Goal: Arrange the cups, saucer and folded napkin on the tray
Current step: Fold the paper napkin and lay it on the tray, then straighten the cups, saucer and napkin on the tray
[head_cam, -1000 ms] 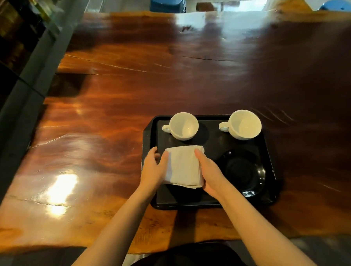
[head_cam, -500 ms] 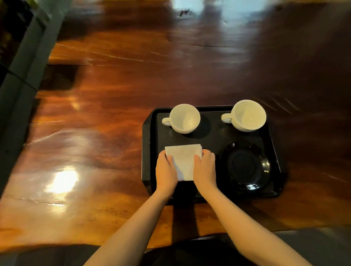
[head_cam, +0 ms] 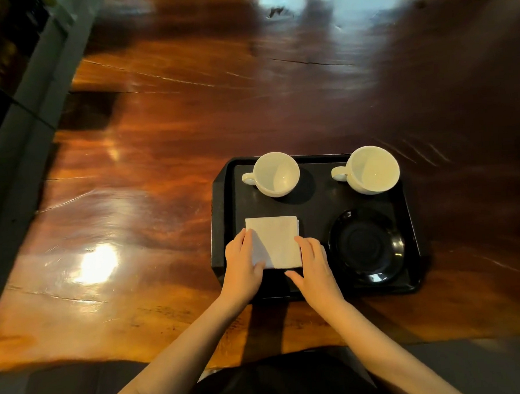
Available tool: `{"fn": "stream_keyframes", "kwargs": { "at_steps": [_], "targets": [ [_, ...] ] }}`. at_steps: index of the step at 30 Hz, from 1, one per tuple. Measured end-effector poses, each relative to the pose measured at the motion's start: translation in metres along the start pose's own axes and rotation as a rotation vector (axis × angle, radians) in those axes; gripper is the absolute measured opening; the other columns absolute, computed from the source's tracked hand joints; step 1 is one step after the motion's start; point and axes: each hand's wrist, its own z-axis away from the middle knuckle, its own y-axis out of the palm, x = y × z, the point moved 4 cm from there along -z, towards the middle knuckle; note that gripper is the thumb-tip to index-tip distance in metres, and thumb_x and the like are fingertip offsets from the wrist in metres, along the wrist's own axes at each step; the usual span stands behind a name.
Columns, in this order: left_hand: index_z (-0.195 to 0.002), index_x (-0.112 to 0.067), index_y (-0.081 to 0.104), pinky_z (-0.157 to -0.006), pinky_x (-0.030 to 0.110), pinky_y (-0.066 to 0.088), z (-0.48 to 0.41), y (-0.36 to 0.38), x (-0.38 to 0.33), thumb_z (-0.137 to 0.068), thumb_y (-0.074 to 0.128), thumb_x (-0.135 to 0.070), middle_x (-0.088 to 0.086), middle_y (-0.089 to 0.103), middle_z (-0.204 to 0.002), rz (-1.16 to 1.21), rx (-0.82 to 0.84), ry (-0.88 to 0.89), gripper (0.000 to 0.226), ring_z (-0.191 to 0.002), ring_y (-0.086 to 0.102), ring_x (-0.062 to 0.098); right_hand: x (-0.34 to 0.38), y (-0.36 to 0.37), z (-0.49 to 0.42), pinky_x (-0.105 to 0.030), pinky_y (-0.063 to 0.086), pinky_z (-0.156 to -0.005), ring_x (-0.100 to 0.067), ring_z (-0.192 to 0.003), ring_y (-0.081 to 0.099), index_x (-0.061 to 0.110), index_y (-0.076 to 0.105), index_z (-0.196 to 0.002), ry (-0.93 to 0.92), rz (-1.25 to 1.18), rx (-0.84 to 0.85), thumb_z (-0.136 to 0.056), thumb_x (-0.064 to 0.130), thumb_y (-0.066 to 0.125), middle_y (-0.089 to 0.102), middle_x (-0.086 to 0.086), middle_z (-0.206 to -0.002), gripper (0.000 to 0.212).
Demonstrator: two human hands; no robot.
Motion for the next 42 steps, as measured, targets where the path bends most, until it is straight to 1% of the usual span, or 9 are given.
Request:
{"fn": "stream_keyframes", "kwargs": {
  "at_steps": [7,11,14,19,26,34,38,40,42],
  "targets": [
    [-0.149,-0.012,0.020,-0.118,0.033,0.018,-0.002,0.006,0.012,-0.089,0.058,-0.013,0.004,0.021,-0.158,-0.011,0.031,-0.051,0.072,-0.146,0.018,0.020,-0.009,-0.003,0.000,-0.015,0.038,-0.092,-0.012,-0.125,0.044,0.016,0.041,-0.130,0.008,-0.033,-0.043,-0.085,0.015,0.065,0.041,-0.001,-0.134,0.051],
    [-0.148,-0.010,0.024,-0.117,0.036,0.021,-0.020,-0.013,0.002,-0.089,0.060,-0.015,0.008,0.028,-0.156,-0.005,-0.053,0.001,0.069,-0.144,0.023,0.022,0.000,-0.013,-0.011,-0.018,0.035,-0.096,-0.008,-0.121,0.035,0.017,0.036,-0.131,-0.061,-0.048,0.024,-0.078,0.027,0.072,0.036,0.001,-0.133,0.065],
    [-0.150,-0.012,0.020,-0.114,0.037,0.032,-0.052,-0.041,-0.020,-0.093,0.054,-0.011,0.008,0.029,-0.156,0.218,-0.146,-0.057,0.066,-0.142,0.032,0.023,0.010,-0.038,-0.043,-0.033,0.035,-0.109,-0.012,-0.131,0.032,0.019,0.028,-0.140,-0.025,-0.244,0.011,-0.080,0.027,0.071,0.031,-0.001,-0.144,0.075],
    [-0.150,-0.014,0.021,-0.111,0.033,0.032,-0.100,-0.051,-0.041,-0.095,0.043,-0.004,0.006,0.032,-0.155,0.392,-0.085,-0.182,0.060,-0.141,0.035,0.021,0.022,-0.059,-0.116,-0.045,0.030,-0.115,-0.022,-0.142,0.027,0.017,0.017,-0.148,0.069,-0.366,0.048,-0.078,0.020,0.073,0.026,-0.005,-0.155,0.089],
    [-0.146,-0.013,0.033,-0.112,0.035,0.036,-0.109,-0.041,-0.040,-0.093,0.046,-0.003,0.007,0.040,-0.151,0.352,-0.108,-0.211,0.055,-0.138,0.039,0.022,0.028,-0.060,-0.127,-0.038,0.037,-0.106,-0.019,-0.130,0.040,0.018,0.032,-0.140,0.002,-0.500,0.057,-0.075,0.007,0.074,0.042,-0.006,-0.142,0.078],
    [-0.149,-0.015,0.027,-0.105,0.032,0.039,-0.099,-0.037,-0.053,-0.092,0.045,0.000,0.006,0.040,-0.150,0.462,-0.214,-0.264,0.061,-0.137,0.042,0.020,0.014,-0.069,-0.126,-0.041,0.032,-0.113,-0.020,-0.138,0.032,0.019,0.019,-0.148,0.010,-0.452,0.098,-0.076,0.011,0.074,0.030,-0.004,-0.153,0.091],
    [-0.130,-0.011,0.050,-0.092,0.028,0.043,-0.061,-0.022,-0.059,-0.087,0.044,0.003,0.008,0.057,-0.128,0.473,-0.323,-0.259,0.045,-0.119,0.055,0.022,-0.024,-0.115,-0.095,-0.034,0.041,-0.104,-0.023,-0.125,0.048,0.010,0.034,-0.140,0.027,-0.452,-0.283,-0.077,0.001,0.071,0.043,-0.010,-0.140,0.074],
    [-0.126,-0.010,0.052,-0.091,0.024,0.042,-0.048,0.006,-0.078,-0.088,0.045,0.003,0.008,0.059,-0.125,0.486,-0.190,-0.204,0.041,-0.117,0.057,0.020,-0.054,-0.142,-0.079,-0.036,0.045,-0.101,-0.027,-0.116,0.053,0.005,0.041,-0.134,0.121,-0.418,-0.507,-0.076,-0.004,0.069,0.044,-0.016,-0.134,0.065],
    [-0.135,-0.012,0.047,-0.096,0.022,0.040,-0.050,0.037,-0.101,-0.089,0.044,0.001,0.006,0.054,-0.136,0.487,-0.006,-0.160,0.048,-0.125,0.052,0.017,-0.080,-0.156,-0.074,-0.028,0.041,-0.099,-0.027,-0.117,0.053,0.005,0.039,-0.134,0.235,-0.407,-0.543,-0.076,-0.004,0.068,0.038,-0.018,-0.137,0.065]
  ]
}}
